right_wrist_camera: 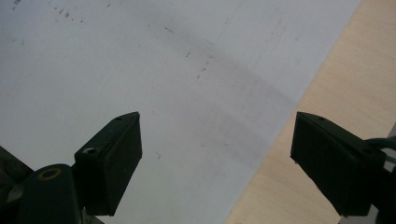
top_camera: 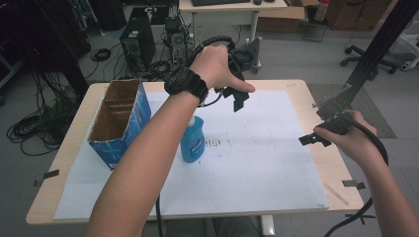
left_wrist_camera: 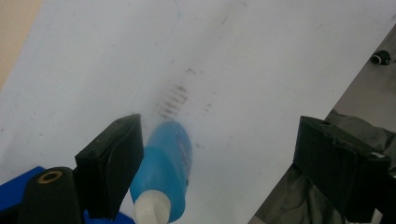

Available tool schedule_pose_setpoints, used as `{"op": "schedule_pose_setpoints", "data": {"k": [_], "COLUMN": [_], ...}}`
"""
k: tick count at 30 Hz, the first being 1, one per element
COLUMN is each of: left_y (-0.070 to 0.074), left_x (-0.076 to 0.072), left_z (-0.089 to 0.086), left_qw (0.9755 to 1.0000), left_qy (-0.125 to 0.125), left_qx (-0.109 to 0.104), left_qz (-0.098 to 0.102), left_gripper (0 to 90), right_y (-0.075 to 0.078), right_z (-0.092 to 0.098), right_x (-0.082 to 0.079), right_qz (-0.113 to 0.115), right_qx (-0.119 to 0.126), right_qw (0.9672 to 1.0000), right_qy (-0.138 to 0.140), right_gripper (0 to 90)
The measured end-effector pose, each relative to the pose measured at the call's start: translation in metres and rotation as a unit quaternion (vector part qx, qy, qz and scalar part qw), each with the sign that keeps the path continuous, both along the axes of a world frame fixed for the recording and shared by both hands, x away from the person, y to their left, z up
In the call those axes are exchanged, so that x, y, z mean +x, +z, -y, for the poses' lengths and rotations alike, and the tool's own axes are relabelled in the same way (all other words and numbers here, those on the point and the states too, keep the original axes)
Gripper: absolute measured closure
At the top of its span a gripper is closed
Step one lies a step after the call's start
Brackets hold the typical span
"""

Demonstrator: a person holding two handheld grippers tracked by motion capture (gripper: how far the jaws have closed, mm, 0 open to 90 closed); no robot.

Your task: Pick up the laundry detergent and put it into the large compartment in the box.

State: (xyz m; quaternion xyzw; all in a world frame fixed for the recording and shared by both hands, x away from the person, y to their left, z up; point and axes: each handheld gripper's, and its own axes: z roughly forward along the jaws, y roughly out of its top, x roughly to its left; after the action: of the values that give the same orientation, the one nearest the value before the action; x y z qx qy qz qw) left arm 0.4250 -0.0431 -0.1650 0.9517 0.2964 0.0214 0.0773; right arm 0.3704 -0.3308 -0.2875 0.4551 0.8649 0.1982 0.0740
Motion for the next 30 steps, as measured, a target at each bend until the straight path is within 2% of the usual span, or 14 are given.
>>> {"op": "schedule_pose_setpoints", "data": {"k": [11, 22, 30], "left_y": [0.001, 0.001, 0.002], "left_x": [0.002, 0.000, 0.000], "left_z": [-0.003, -0.003, -0.004], "left_qw": [1.0000, 1.0000, 1.0000], "left_qy": [0.003, 0.006, 0.007], "left_qx": [-0.001, 0.000, 0.001], "left_qz": [-0.001, 0.001, 0.001], "left_gripper": [16.5, 16.4, 16.4], "right_y": [0.001, -0.014, -0.014], "right_z": [-0.001, -0.006, -0.005], "right_x": [0.001, 0.003, 0.004], "right_qz": [-0.003, -0.015, -0.013], "right_qx": [-0.004, -0.018, -0.016], "right_qw": [1.0000, 0.9997, 0.9997], "right_qy": [0.003, 0.007, 0.008], "right_gripper": [15.8, 15.8, 15.7]}}
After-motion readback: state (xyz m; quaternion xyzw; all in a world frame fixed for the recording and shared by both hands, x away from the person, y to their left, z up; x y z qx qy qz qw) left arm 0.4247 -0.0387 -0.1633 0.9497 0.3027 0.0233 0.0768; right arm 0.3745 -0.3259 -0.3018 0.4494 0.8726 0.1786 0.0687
